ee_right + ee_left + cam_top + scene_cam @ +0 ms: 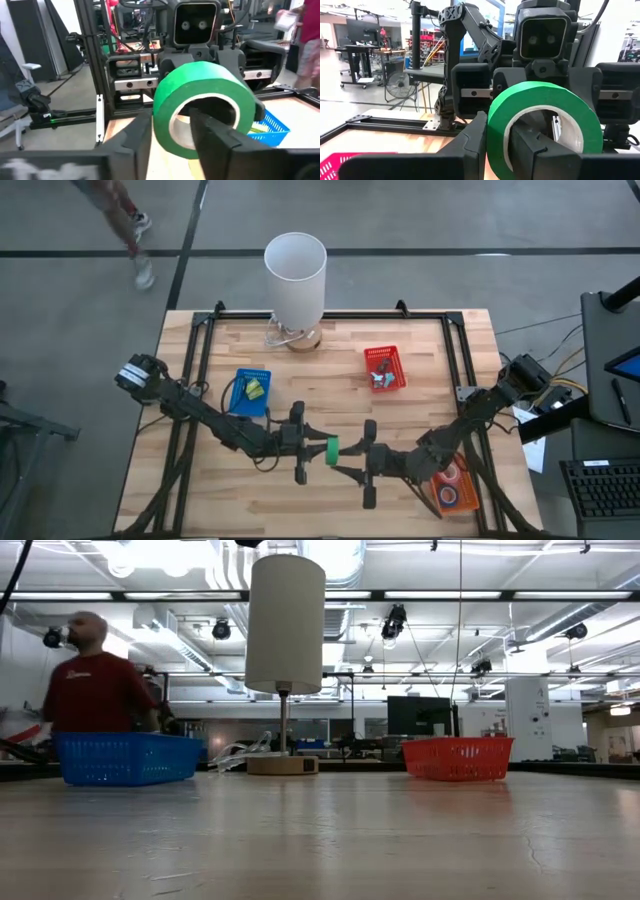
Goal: Pick and place Stapler, Stapler remover, tape
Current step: Put the green tape into the orange basket
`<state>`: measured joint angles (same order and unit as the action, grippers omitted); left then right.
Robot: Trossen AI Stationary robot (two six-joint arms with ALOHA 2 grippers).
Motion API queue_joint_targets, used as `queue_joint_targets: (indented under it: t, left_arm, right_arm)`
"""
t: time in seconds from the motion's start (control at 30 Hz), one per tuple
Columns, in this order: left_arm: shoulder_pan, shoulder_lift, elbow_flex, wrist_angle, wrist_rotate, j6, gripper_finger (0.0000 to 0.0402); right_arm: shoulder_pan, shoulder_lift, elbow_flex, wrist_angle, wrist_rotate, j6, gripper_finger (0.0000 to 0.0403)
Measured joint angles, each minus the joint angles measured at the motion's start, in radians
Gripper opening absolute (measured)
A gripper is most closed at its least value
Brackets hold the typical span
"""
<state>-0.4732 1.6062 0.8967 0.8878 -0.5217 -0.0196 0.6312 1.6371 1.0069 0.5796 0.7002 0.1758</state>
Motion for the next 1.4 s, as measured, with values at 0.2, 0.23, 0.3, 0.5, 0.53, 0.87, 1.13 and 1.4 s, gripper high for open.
queue_joint_targets:
  t: [0.2,0.23,0.3,0.5,0.53,0.87,1.13,1.4]
  left_arm:
    - [0.001,0.000,0.000,-0.002,-0.002,-0.003,0.0067]
    - [0.001,0.000,0.000,-0.003,-0.002,-0.003,0.0071]
    - [0.001,0.000,0.000,-0.009,-0.002,0.002,0.0083]
    - [0.001,-0.005,0.000,-0.075,-0.024,0.000,0.0129]
    - [0.001,-0.005,0.000,-0.073,-0.028,-0.004,0.0137]
    - [0.000,-0.005,0.004,-0.075,-0.022,-0.004,0.0165]
    - [0.000,-0.005,0.007,-0.075,-0.023,-0.006,0.0165]
    - [0.000,-0.006,0.006,-0.074,-0.026,-0.007,0.0165]
  right_arm:
    - [-0.001,0.000,0.000,0.001,-0.005,-0.028,0.0046]
    - [-0.001,0.000,0.000,0.001,-0.006,-0.034,0.0035]
    - [-0.001,0.000,-0.001,-0.001,-0.005,-0.046,0.0029]
    - [0.001,-0.034,-0.002,-0.090,0.014,-0.024,0.0038]
    - [0.004,-0.050,-0.002,-0.121,0.022,-0.005,0.0041]
    - [0.009,-0.202,-0.002,-0.440,0.091,0.110,0.0036]
    - [0.029,-0.331,-0.001,-0.797,-0.006,0.408,0.0037]
    - [0.131,-0.345,-0.001,-1.016,-0.339,0.838,0.0038]
